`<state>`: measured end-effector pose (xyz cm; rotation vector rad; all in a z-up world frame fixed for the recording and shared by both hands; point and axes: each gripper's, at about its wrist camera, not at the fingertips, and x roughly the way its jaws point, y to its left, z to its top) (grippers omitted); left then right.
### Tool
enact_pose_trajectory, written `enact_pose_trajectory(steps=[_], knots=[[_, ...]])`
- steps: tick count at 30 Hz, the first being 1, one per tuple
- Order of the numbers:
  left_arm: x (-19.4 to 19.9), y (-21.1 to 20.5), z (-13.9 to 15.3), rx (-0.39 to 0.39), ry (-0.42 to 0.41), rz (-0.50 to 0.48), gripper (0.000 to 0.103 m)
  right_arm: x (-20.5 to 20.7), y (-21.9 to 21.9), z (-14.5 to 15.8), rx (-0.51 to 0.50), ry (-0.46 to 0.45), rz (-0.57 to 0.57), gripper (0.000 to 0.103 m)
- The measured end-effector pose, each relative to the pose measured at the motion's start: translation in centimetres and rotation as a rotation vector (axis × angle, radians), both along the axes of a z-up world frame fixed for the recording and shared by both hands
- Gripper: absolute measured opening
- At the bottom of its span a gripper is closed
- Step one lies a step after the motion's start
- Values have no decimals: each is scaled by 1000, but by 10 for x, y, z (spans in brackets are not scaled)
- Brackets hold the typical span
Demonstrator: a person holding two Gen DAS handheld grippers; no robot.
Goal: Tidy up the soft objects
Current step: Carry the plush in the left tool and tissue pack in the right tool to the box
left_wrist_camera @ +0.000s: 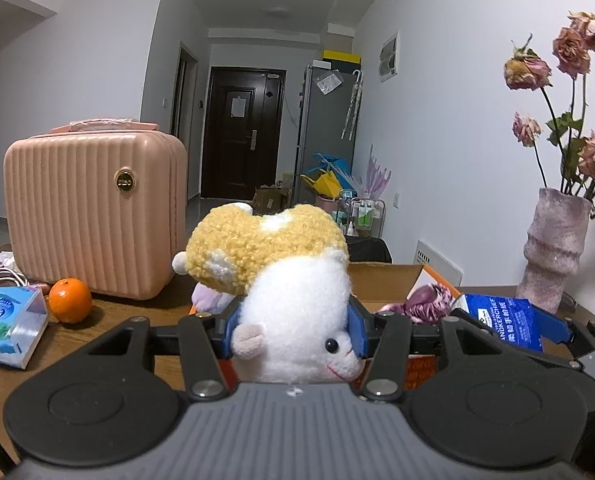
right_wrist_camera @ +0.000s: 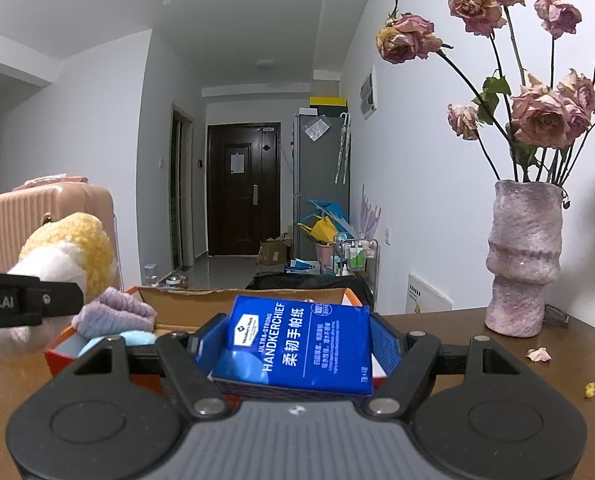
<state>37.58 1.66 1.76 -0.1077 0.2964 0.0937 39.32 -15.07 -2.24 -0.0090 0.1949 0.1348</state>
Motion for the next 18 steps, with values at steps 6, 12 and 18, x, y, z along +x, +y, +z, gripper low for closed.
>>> enact_pose_trajectory(steps=[6,12,18], knots=[[21,3,1,-13,-8,6,52,19,7,1,8,-3,-5,73],[44,5,2,-25,-13,7,52,40,17,2,11,-12,-9,73],[67,7,1,-30,-14,18,52,61,26,1,5,-16,-14,73]])
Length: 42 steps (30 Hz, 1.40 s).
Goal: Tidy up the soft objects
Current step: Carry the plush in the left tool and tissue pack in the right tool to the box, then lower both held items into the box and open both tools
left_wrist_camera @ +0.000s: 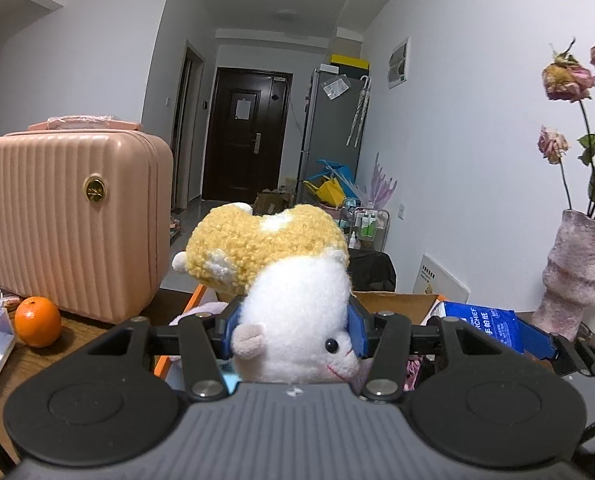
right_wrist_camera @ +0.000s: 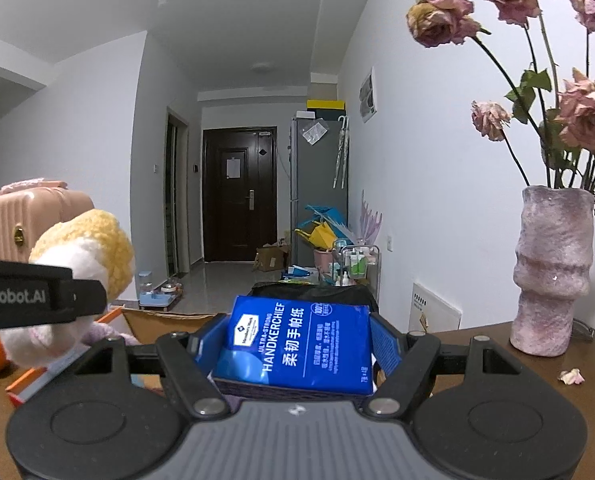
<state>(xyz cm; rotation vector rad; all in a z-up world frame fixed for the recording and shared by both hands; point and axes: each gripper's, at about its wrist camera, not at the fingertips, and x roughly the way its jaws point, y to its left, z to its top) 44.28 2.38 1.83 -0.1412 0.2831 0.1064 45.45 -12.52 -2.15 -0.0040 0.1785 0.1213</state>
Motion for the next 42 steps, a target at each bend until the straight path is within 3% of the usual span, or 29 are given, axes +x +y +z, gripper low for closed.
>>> enact_pose_trajectory(steps=[16,30,36,39,42], knots=[[50,2,-10,18,21,23,52,48,10,-5,-34,3,-26,73],[65,7,-20,20,54,16,53,63,16,-7,-80,33,-13,74],[63,11,-17,10,34,41,78,66,14,-9,-93,48,-43,88],[59,13,-17,5,28,98,100,66,10,-9,-76,57,-54,103],[58,17,-17,-3,27,138,103,67,7,-9,-58,64,-60,103]])
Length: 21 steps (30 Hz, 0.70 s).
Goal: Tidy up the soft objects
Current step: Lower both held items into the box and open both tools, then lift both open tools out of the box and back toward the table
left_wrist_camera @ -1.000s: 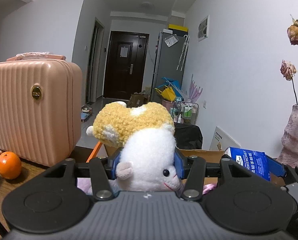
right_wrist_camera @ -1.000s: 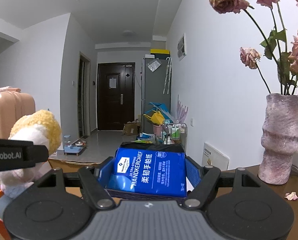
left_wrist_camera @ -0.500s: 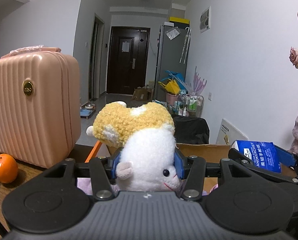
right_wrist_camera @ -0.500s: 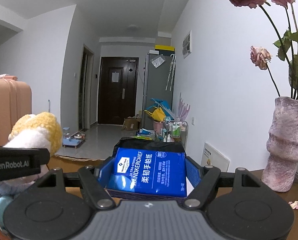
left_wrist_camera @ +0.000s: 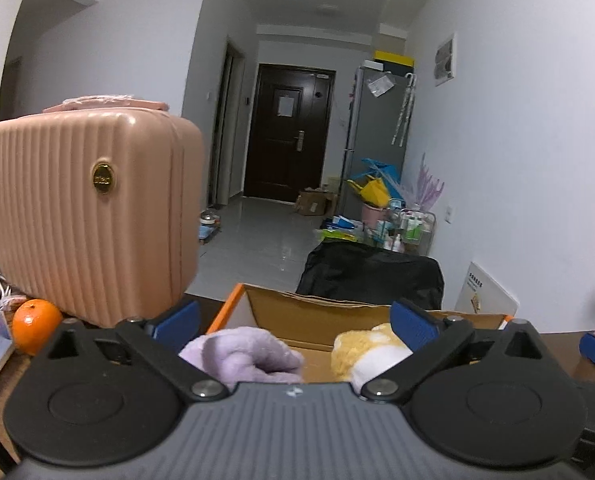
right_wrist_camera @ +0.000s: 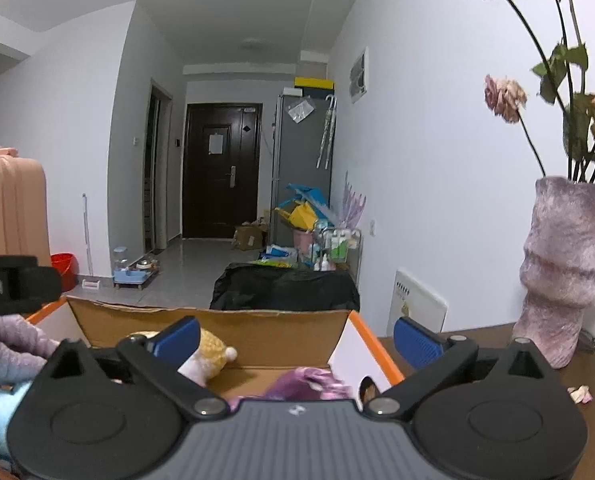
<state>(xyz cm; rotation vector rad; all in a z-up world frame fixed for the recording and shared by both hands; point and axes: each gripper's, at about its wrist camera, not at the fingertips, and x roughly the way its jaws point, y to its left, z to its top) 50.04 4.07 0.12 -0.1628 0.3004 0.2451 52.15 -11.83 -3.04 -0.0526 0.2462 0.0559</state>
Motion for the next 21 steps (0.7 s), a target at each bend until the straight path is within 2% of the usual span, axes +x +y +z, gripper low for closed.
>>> enact_pose_trajectory(steps=[12,21], knots=[[-5,5,2,-13,7,22,103,-4,-2,1,18,16,12,103],[-29,8,3,-9,-2,44,103,-30,-4,2,15,-6,22,103]])
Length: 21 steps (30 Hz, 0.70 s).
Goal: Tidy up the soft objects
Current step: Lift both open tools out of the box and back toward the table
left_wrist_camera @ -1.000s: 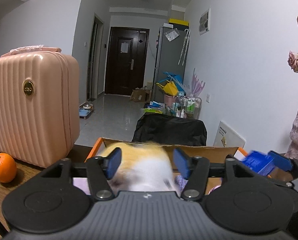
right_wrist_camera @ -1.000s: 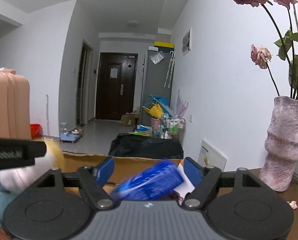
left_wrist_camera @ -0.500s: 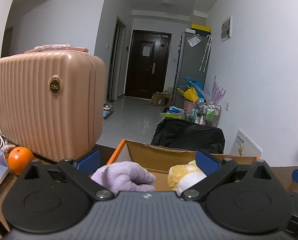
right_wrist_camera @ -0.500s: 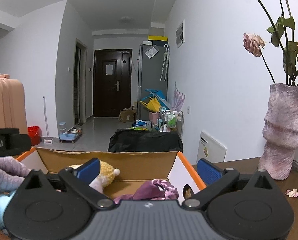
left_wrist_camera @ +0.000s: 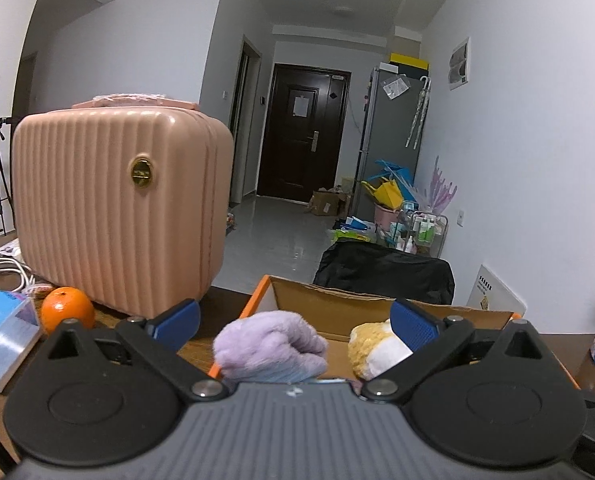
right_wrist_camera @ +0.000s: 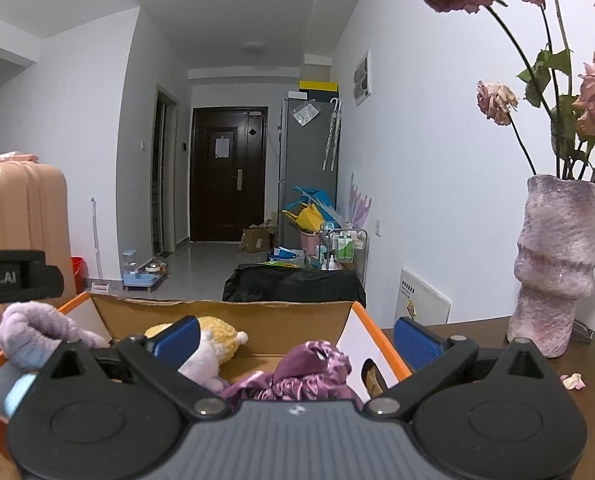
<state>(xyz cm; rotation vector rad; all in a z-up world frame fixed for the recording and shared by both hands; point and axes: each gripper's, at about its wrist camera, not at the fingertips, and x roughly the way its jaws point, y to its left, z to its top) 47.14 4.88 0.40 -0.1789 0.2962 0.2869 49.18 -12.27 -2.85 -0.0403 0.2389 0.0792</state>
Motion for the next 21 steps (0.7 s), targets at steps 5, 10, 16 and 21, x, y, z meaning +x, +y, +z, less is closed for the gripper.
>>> enact_pose_trajectory(steps=[5,10,16,21], knots=[[-16,1,-1,11,-2,-1,103,-21,-3,-1,-7,-10,14,103],[-34,0,-3,18,7,-13,103,-45,-7,-2,-21,-19,28,103],[-59,-3,-7,23,26,-32,103,-73,-15,-5,-37,-14,39,103],[-78,-8,-9,32,35,-49,103,-96,-24,-7,-54,-9,45,103]])
